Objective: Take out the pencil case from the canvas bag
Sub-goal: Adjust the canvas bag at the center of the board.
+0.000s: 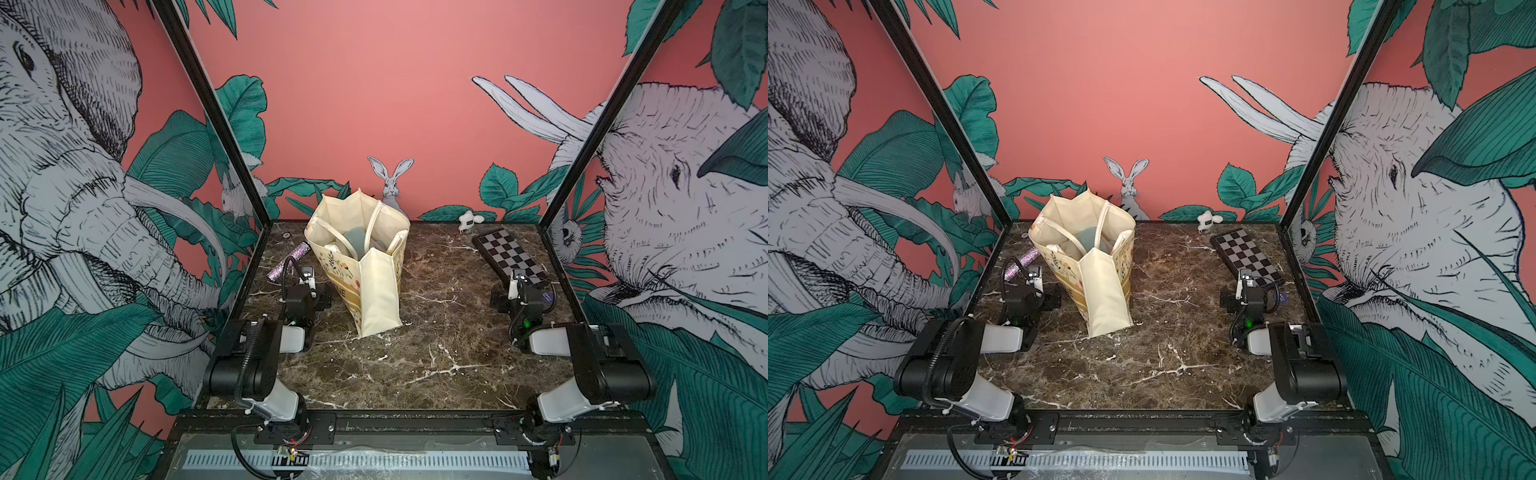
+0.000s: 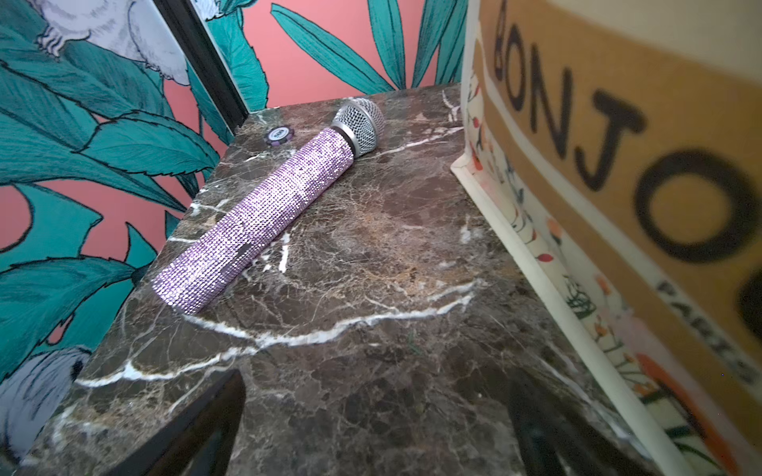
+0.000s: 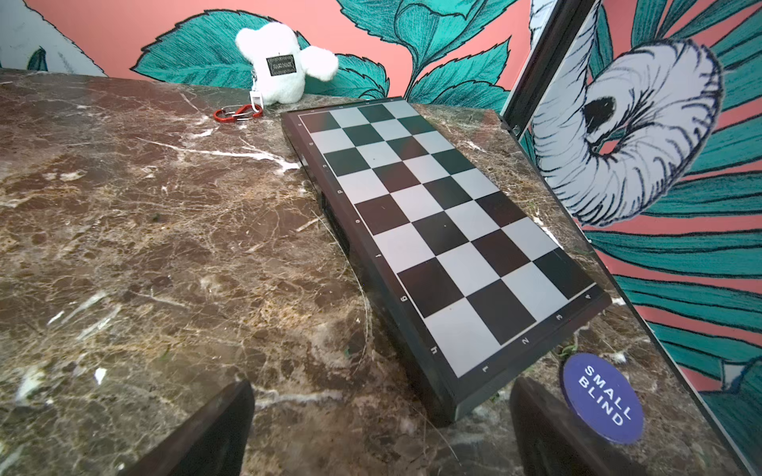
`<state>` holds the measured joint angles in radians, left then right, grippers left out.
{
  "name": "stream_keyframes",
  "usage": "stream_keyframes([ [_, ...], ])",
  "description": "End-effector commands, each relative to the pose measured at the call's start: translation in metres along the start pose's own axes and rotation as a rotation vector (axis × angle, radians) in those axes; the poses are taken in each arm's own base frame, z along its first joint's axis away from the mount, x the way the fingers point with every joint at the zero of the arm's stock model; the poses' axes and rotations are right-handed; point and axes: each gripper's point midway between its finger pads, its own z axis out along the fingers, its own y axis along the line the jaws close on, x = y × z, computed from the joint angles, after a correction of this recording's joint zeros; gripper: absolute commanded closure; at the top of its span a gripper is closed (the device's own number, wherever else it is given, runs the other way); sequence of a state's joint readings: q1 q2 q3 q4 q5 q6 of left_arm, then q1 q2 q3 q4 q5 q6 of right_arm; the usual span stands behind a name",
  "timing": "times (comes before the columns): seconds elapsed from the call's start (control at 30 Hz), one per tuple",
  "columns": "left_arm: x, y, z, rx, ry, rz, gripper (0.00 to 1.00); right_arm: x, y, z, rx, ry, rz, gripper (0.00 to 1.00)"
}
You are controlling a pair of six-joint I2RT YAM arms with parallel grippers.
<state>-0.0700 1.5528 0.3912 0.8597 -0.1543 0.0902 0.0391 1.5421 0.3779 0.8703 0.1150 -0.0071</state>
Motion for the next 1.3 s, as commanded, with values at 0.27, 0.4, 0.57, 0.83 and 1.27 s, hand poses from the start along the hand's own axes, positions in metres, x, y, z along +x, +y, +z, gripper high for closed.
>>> stream_keyframes([
  [0.27, -0.013, -0.004, 0.002, 0.034, -0.039, 0.018, 0.00, -0.013, -0.001, 0.002, -0.001, -0.044, 0.009, 0.01],
  [0.4, -0.013, -0.004, 0.002, 0.035, -0.039, 0.016, 0.00, -0.013, 0.000, 0.002, -0.001, -0.043, 0.008, 0.01],
  [0.57, -0.013, -0.004, 0.002, 0.034, -0.039, 0.016, 0.00, -0.013, 0.000, 0.003, -0.002, -0.043, 0.008, 0.01],
  [0.83, -0.012, -0.004, 0.001, 0.034, -0.040, 0.019, 0.00, -0.014, -0.001, 0.001, 0.002, -0.052, 0.011, 0.02],
  [1.27, -0.053, 0.017, -0.048, -0.028, -0.042, -0.060, 0.00, -0.052, -0.018, -0.061, 0.034, -0.215, 0.086, 0.01],
])
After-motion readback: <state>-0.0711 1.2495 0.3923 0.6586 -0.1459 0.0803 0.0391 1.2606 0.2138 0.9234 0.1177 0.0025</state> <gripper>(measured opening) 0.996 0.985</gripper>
